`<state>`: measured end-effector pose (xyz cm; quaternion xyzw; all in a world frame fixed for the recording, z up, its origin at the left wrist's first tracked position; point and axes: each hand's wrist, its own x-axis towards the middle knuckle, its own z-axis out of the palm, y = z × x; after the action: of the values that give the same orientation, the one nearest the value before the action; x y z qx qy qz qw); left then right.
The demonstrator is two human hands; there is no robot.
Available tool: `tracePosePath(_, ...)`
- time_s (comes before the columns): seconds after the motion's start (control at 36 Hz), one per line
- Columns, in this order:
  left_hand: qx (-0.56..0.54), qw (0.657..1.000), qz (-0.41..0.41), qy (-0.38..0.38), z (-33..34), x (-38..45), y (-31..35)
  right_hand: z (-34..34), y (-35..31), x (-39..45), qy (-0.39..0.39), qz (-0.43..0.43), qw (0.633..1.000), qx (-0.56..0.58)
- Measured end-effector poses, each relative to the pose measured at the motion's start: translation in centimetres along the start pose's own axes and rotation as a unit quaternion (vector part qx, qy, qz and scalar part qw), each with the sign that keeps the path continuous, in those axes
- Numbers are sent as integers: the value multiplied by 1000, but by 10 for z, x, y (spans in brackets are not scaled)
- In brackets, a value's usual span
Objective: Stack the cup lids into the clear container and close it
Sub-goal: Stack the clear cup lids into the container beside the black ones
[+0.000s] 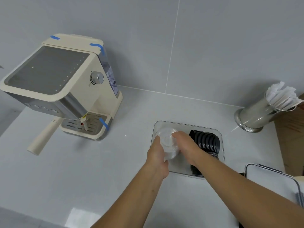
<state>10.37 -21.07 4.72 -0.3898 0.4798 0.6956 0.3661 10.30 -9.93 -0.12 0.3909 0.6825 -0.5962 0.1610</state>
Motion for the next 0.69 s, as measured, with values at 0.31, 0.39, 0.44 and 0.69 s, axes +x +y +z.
tracePosePath(0.31,-3,999,-14,-31,-1,8,0,4,9,-2,16,-2,1000,12)
tracePosePath(0.39,3,999,-9,-47,-5,3,1,3,9,-3,15,-9,1000,9)
tracePosePath(0.44,10,998,-7,-67,-9,-2,0,2,8,-4,13,-9,1000,8)
tracePosePath(0.69,16,996,32,-87,-48,-15,-7,-1,7,-7,17,-42,999,-12)
